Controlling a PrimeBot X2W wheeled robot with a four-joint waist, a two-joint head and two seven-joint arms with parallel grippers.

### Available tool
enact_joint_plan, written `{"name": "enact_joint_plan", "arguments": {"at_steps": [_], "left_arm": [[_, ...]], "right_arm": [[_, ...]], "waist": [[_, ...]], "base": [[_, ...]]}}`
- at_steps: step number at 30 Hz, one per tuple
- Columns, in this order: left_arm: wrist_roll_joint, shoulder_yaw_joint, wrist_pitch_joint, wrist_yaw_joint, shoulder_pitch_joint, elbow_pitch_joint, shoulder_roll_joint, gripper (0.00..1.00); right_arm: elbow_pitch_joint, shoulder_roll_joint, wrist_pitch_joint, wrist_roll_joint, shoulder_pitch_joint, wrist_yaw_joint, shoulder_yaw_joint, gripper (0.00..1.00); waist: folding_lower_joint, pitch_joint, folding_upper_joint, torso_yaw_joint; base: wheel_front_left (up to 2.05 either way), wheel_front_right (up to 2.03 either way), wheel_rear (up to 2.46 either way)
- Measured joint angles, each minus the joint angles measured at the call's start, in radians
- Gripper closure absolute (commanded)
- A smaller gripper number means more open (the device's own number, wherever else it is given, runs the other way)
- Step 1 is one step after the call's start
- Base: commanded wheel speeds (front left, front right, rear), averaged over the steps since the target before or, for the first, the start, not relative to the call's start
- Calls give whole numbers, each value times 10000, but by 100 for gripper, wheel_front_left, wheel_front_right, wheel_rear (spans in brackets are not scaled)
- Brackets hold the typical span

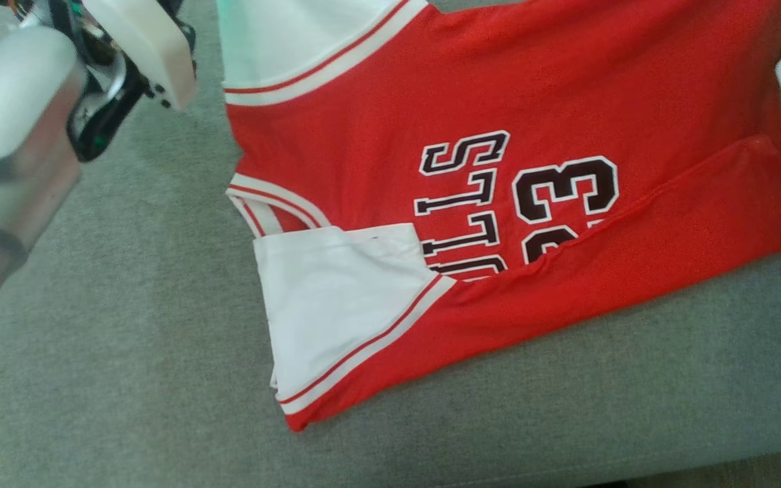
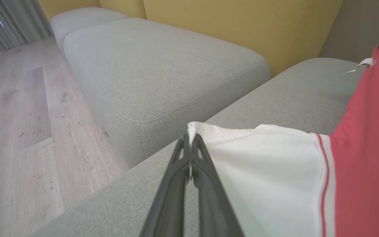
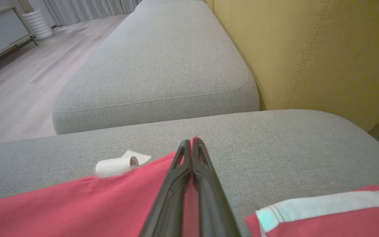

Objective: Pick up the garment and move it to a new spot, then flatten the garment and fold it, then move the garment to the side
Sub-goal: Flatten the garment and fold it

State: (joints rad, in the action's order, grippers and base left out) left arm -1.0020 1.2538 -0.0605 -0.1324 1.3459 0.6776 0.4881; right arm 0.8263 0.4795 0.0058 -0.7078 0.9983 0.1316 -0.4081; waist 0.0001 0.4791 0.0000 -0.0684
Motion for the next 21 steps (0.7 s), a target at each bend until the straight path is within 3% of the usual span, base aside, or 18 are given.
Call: {"name": "enact_joint_plan", "arguments": {"at_steps": [10, 21], "left_arm": [[-447, 395, -1354, 0, -1010, -1101, 305, 100], [-378, 481, -1797, 109, -3071, -2706, 763, 100]], "right_arm": [[-606, 731, -387, -715, -1804, 0, 230, 100], [-1289, 1062, -602, -1053, -4011, 0, 1007, 100]], "waist": [[-2, -561, 0, 477], [-3, -1269, 0, 1095]], "base": [[0, 0, 0], [0, 0, 0]]}}
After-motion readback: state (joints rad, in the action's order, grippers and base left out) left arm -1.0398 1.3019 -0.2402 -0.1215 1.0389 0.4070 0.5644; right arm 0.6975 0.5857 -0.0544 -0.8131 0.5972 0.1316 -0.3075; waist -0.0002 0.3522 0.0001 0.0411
